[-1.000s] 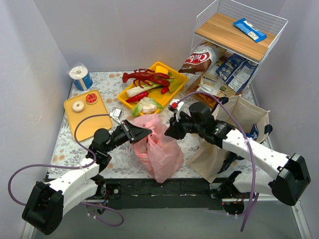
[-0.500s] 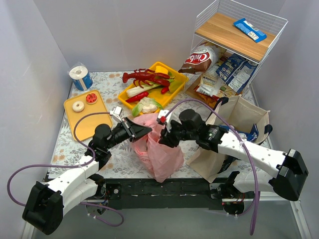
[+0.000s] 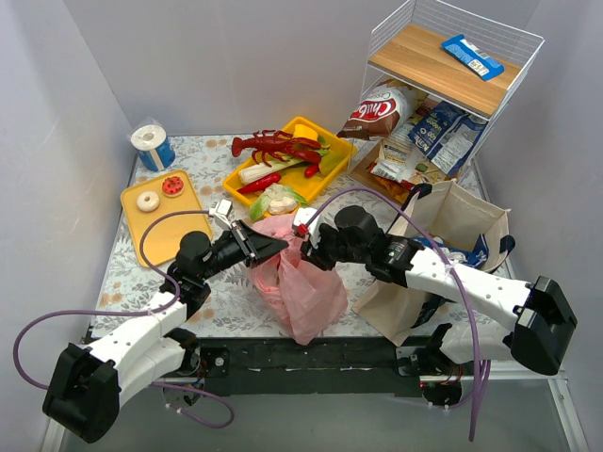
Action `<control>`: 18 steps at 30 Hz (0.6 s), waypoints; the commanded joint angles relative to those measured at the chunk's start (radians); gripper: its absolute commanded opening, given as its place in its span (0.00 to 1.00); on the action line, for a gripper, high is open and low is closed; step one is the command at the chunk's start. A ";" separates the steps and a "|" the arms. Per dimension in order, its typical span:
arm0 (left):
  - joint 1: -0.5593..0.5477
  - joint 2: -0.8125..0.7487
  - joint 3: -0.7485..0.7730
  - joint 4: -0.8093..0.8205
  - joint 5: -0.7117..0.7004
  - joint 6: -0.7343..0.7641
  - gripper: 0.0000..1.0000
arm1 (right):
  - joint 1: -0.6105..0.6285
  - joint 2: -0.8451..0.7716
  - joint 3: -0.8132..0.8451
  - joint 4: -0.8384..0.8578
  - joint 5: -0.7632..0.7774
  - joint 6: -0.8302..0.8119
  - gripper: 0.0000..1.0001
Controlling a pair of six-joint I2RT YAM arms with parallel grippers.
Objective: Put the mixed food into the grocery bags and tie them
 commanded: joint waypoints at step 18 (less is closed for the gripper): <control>0.006 0.043 0.095 -0.095 0.034 0.063 0.03 | 0.046 0.008 0.005 0.087 0.018 -0.059 0.01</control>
